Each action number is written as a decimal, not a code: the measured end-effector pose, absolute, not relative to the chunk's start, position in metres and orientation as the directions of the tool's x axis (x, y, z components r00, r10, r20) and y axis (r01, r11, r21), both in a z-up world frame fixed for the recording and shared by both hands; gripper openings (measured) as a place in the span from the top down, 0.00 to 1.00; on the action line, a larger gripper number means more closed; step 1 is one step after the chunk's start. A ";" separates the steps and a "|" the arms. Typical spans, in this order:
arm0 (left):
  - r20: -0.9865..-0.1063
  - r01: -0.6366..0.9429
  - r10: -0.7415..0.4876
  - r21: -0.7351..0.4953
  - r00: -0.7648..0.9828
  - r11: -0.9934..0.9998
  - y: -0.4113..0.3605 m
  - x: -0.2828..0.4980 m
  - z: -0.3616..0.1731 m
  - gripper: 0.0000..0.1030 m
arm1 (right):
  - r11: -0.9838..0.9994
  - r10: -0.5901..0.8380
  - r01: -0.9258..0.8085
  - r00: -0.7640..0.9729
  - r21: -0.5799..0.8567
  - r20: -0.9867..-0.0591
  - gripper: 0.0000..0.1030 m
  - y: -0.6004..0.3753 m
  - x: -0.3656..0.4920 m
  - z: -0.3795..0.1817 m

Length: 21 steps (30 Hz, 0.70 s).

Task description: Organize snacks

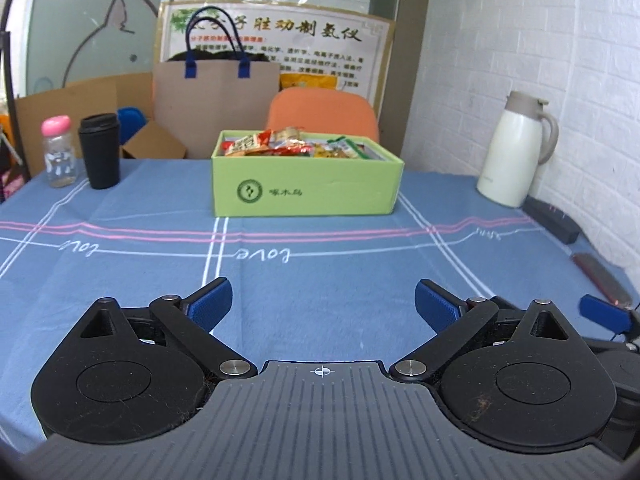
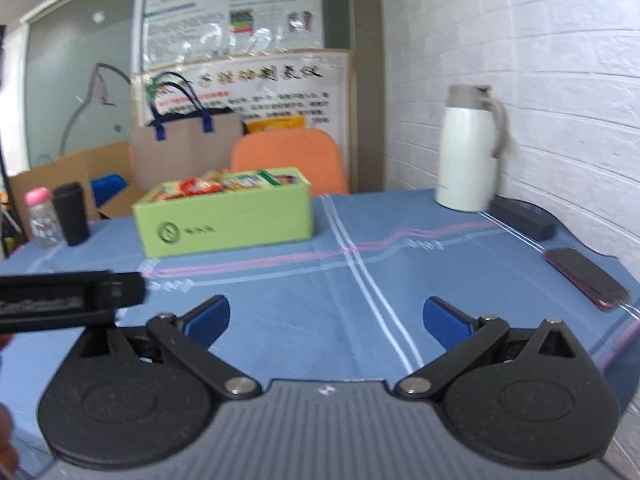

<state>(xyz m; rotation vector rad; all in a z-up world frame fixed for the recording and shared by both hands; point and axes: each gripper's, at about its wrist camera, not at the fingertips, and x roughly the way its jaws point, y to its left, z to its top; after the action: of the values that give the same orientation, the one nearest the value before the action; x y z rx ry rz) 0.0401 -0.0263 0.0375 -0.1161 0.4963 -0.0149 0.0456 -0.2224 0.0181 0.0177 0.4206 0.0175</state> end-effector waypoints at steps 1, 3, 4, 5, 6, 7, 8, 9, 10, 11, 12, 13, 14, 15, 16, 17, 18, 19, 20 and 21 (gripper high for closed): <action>-0.475 -0.019 -0.035 -0.109 0.879 0.994 -0.028 0.037 0.036 0.16 | 1.000 0.010 0.000 0.907 0.024 -0.420 0.01 -0.226 0.045 0.015; -0.477 -0.021 -0.031 -0.103 0.878 0.994 -0.030 0.034 0.033 0.16 | 0.999 0.008 0.012 0.902 0.043 -0.433 0.01 -0.235 0.042 0.011; -0.481 -0.019 -0.032 -0.102 0.876 0.995 -0.031 0.032 0.031 0.17 | 0.999 0.012 0.011 0.899 0.051 -0.438 0.00 -0.239 0.040 0.010; -0.485 -0.019 -0.032 -0.101 0.874 0.995 -0.033 0.030 0.029 0.18 | 0.998 0.014 0.011 0.898 0.056 -0.441 0.01 -0.241 0.037 0.008; -0.490 -0.016 -0.036 -0.100 0.871 0.995 -0.034 0.028 0.027 0.19 | 0.998 0.014 0.012 0.897 0.056 -0.442 0.01 -0.244 0.035 0.008; -0.495 -0.009 -0.040 -0.098 0.868 0.995 -0.035 0.027 0.026 0.20 | 0.998 0.010 0.016 0.897 0.055 -0.441 0.01 -0.246 0.032 0.008; -0.500 -0.004 -0.044 -0.095 0.865 0.995 -0.037 0.025 0.024 0.21 | 0.998 0.008 0.019 0.898 0.059 -0.439 0.00 -0.247 0.029 0.008; -0.500 0.003 -0.049 -0.092 0.864 0.996 -0.039 0.022 0.023 0.21 | 0.998 0.011 0.019 0.898 0.065 -0.439 0.00 -0.248 0.027 0.008; -0.499 0.010 -0.052 -0.088 0.865 0.996 -0.040 0.019 0.023 0.21 | 0.997 0.018 0.016 0.896 0.073 -0.443 0.00 -0.248 0.025 0.009; -0.496 0.013 -0.054 -0.085 0.867 0.996 -0.041 0.016 0.023 0.22 | 0.997 0.023 0.016 0.892 0.082 -0.452 0.01 -0.248 0.024 0.009; -0.493 0.014 -0.053 -0.083 0.868 0.996 -0.042 0.014 0.024 0.22 | 0.996 0.026 0.017 0.887 0.089 -0.461 0.01 -0.249 0.024 0.009; -0.488 0.015 -0.053 -0.082 0.871 0.997 -0.042 0.012 0.025 0.22 | 0.995 0.030 0.017 0.884 0.096 -0.466 0.01 -0.249 0.024 0.010; -0.484 0.015 -0.053 -0.082 0.873 0.997 -0.042 0.010 0.026 0.22 | 0.995 0.035 0.013 0.885 0.100 -0.465 0.01 -0.250 0.023 0.010; -0.482 0.015 -0.055 -0.085 0.875 0.996 -0.041 0.010 0.027 0.22 | 0.995 0.040 0.007 0.886 0.100 -0.462 0.01 -0.251 0.023 0.011; -0.480 0.016 -0.056 -0.088 0.875 0.996 -0.040 0.009 0.028 0.23 | 0.995 0.043 0.002 0.887 0.096 -0.461 0.01 -0.250 0.022 0.012; -0.480 0.016 -0.058 -0.091 0.875 0.996 -0.039 0.009 0.028 0.24 | 0.996 0.044 -0.002 0.887 0.091 -0.459 0.01 -0.249 0.022 0.013; -0.481 0.017 -0.060 -0.093 0.875 0.996 -0.038 0.009 0.027 0.25 | 0.996 0.044 -0.005 0.888 0.087 -0.458 0.01 -0.249 0.023 0.013; -0.482 0.019 -0.063 -0.096 0.874 0.995 -0.036 0.010 0.027 0.26 | 0.997 0.041 -0.004 0.888 0.082 -0.458 0.01 -0.248 0.023 0.013; -0.483 0.019 -0.066 -0.103 0.873 0.995 -0.035 0.011 0.026 0.27 | 0.997 0.039 -0.004 0.888 0.077 -0.459 0.01 -0.246 0.023 0.013; -0.486 0.018 -0.071 -0.114 0.871 0.993 -0.033 0.012 0.025 0.27 | 0.997 0.039 -0.006 0.887 0.073 -0.460 0.01 -0.246 0.023 0.013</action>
<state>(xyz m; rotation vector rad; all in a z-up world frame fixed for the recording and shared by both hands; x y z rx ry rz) 0.0115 -0.0330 0.0251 -0.1067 0.5117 -0.0469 0.0228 -0.2459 0.0129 0.0704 0.4791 0.0230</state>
